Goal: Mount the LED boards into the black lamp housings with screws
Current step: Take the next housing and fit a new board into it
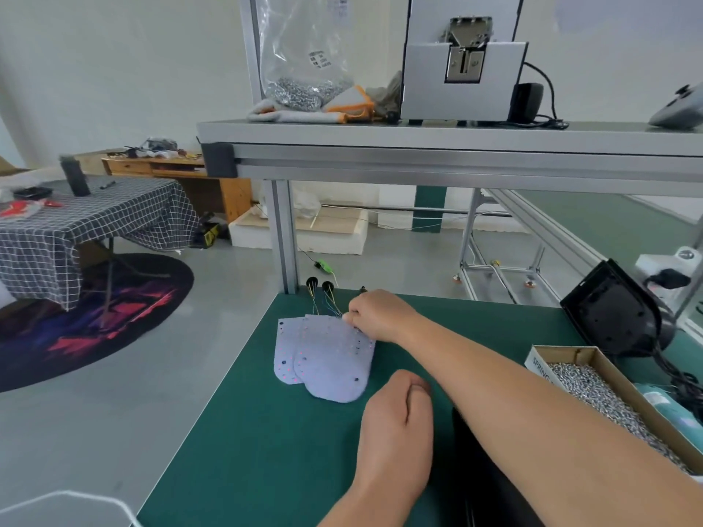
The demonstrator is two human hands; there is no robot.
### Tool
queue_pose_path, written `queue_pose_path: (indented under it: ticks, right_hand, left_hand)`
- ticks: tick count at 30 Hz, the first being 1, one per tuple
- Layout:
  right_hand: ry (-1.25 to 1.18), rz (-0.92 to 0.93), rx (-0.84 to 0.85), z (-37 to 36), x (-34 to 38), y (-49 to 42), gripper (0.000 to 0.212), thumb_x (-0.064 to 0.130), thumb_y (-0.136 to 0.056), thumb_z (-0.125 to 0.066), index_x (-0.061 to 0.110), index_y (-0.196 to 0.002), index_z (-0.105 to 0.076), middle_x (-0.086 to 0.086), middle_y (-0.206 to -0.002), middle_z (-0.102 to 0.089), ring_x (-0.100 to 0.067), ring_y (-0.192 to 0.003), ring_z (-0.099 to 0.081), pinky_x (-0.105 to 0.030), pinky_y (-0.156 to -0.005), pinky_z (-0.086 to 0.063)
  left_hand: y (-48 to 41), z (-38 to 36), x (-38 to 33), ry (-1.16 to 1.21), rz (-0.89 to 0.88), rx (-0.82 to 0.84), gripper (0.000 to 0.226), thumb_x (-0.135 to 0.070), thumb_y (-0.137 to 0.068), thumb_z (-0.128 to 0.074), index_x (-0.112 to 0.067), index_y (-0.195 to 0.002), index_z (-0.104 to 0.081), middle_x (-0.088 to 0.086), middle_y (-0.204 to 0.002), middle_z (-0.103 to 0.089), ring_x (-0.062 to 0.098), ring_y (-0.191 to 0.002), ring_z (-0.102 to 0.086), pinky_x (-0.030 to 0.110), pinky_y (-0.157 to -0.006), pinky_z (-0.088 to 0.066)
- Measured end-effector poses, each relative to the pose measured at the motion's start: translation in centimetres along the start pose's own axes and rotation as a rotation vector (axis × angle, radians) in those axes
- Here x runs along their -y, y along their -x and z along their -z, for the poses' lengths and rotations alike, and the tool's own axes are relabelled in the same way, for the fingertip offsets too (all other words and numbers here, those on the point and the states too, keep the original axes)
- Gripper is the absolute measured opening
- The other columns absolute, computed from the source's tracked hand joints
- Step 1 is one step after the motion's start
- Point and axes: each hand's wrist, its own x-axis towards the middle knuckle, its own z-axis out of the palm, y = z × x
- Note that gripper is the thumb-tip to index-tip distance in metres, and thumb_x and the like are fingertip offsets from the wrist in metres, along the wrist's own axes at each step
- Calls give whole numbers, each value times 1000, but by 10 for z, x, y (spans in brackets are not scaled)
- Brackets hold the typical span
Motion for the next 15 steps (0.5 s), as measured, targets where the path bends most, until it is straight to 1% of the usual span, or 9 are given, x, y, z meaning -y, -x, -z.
queue_pose_path:
  ticks: [2,4,6,8,9,10,12,14,15]
  right_hand:
    - [25,-21,11,2,-5,8,43,31,-106,-53,12,-69,-45,-9,-72,-46,-26,-68,-44,-38,-62,-30]
    - [4,-60,28,5,-11,18,39,27,-99,-59,12,-66,-45,-9,-66,-43,-25,-61,-38,-37,-61,-29]
    - [-75,-108,41,8,-18,30,32,18,-89,-64,7,-65,-47,-6,-59,-38,-22,-53,-31,-34,-57,-26]
    - [-171,-186,44,10,-26,40,17,8,-84,-64,-7,-84,-56,-6,-64,-40,-20,-50,-30,-29,-51,-25]
    - [-241,-233,44,12,-29,46,22,6,-84,-64,-8,-100,-59,-7,-70,-45,-20,-51,-35,-27,-48,-28]
    - [-319,-270,34,13,-33,53,29,6,-85,-64,-5,-111,-61,-7,-75,-51,-21,-54,-40,-24,-46,-33]
    - [-496,-315,-22,16,-40,67,33,6,-84,-64,6,-118,-62,-7,-83,-59,-20,-59,-49,-22,-46,-39]
    - [-685,-345,-80,20,-48,83,40,5,-83,-66,15,-122,-60,-7,-85,-63,-18,-62,-56,-22,-48,-43]
    - [-759,-348,-96,22,-53,92,45,5,-83,-66,18,-125,-59,-7,-85,-63,-18,-65,-58,-25,-54,-46]
  left_hand:
    - [2,1,-1,19,19,-20,26,-40,-88,-37,-41,-95,-63,-4,-86,-68,2,-65,-53,23,-60,-44]
    - [3,0,0,15,35,-50,23,-41,-92,-40,-47,-99,-61,-13,-88,-69,3,-69,-56,24,-64,-47]
    - [2,-1,3,-62,22,-97,18,-37,-98,-46,-48,-105,-58,-23,-97,-67,0,-84,-59,26,-76,-51]
    - [0,0,5,-216,-35,-175,19,-28,-100,-52,-44,-109,-56,-30,-113,-58,-1,-111,-52,27,-93,-47]
    - [-3,-1,6,-290,-65,-210,24,-24,-98,-55,-42,-114,-56,-31,-123,-53,0,-122,-44,28,-101,-42]
    - [-5,-1,7,-348,-71,-231,29,-21,-97,-56,-38,-121,-57,-28,-134,-48,3,-130,-36,28,-108,-37]
    - [-7,0,8,-437,-38,-242,37,-24,-98,-56,-33,-134,-57,-16,-153,-36,8,-144,-23,32,-120,-25]
    - [-8,1,9,-478,-10,-234,44,-32,-102,-54,-30,-146,-52,-8,-165,-25,14,-153,-15,36,-126,-18]
    - [-8,1,8,-470,4,-228,49,-36,-104,-53,-28,-152,-47,-5,-168,-23,16,-155,-14,37,-127,-17]
